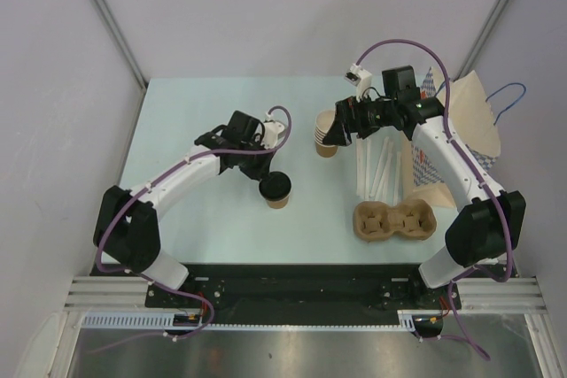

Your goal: Pack the takeout coffee

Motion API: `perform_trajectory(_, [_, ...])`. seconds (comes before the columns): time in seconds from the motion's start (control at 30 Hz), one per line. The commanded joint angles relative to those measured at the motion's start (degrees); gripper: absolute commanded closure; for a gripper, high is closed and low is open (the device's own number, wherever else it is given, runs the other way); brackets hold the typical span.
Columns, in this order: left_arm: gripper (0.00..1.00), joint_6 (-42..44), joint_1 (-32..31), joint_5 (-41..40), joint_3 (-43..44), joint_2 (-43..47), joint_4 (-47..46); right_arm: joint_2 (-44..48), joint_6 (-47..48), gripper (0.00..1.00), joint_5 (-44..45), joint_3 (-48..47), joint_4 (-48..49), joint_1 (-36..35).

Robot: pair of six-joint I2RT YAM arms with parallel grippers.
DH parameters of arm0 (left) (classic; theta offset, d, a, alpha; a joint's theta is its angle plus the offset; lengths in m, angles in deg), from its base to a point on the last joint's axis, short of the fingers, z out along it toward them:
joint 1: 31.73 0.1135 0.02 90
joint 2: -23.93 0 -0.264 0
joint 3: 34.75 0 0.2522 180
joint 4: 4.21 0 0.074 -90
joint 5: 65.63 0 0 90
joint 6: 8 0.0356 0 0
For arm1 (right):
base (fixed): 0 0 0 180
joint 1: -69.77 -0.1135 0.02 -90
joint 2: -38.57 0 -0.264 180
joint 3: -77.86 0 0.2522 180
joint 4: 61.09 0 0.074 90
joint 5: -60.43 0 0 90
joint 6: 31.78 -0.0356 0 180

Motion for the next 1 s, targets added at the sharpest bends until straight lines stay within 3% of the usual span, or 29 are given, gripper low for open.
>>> perform_trajectory(0.0, [1.0, -0.5, -0.4, 0.8, 3.2, 1.7, 1.7, -0.1, -0.1, 0.0, -1.5, -1.6, -0.4, 0.1])
perform_trajectory(0.5, [0.99, -0.5, -0.7, 0.2, 2.7, -0.6, 0.6, 0.0, 0.3, 0.0, -1.4, -1.8, -1.1, 0.4])
perform_trajectory(0.97, [0.89, -0.5, -0.7, -0.5, 2.8, -0.2, 0.5, -0.6, 0.1, 0.0, -1.9, -1.9, -0.8, 0.3])
